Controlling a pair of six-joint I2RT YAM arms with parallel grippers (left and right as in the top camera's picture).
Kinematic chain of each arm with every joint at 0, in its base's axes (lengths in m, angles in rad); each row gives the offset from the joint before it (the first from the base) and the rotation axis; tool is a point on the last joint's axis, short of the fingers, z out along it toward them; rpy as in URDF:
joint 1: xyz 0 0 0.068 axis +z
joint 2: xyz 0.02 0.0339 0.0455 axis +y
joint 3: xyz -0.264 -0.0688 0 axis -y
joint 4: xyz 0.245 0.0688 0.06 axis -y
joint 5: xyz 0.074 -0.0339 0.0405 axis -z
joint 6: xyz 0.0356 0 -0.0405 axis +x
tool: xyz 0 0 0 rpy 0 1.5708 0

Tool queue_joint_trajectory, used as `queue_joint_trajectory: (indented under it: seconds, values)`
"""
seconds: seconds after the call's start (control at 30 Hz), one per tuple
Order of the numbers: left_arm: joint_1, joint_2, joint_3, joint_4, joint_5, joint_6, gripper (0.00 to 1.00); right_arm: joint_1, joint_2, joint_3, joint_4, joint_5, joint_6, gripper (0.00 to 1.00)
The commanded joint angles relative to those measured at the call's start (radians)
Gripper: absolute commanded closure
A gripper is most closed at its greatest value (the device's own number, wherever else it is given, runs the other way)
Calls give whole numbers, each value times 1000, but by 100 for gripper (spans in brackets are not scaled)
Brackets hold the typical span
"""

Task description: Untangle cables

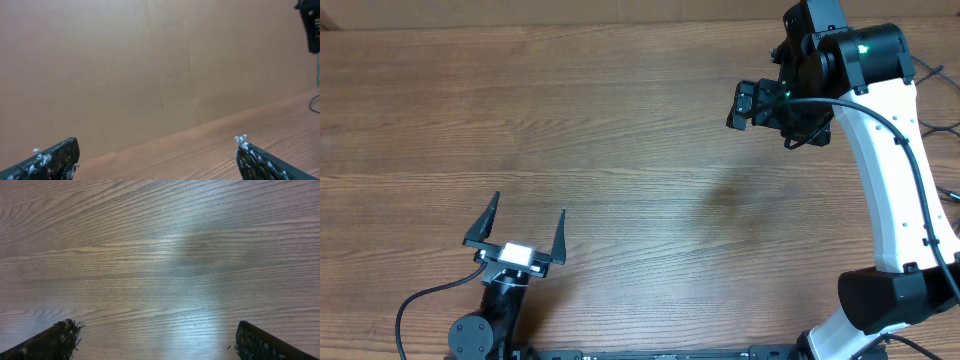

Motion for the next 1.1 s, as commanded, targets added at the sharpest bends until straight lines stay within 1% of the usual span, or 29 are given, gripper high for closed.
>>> queue_joint_trajectory:
  seconds: [0.0,0.13,0.33,1.07]
  values:
    - [-7,-14,-4,-27,-114,-14,0,3,-26,21,6,-6,-1,0]
    - [-7,-14,-4,-141,-237,-18,1,3,-26,21,13,-6,-1,0]
    - [-6,-14,-4,-358,-294,-33,0,3,-26,21,12,-6,-1,0]
    - [-6,-13,-4,-351,-290,-32,1,3,-26,21,13,-6,-1,0]
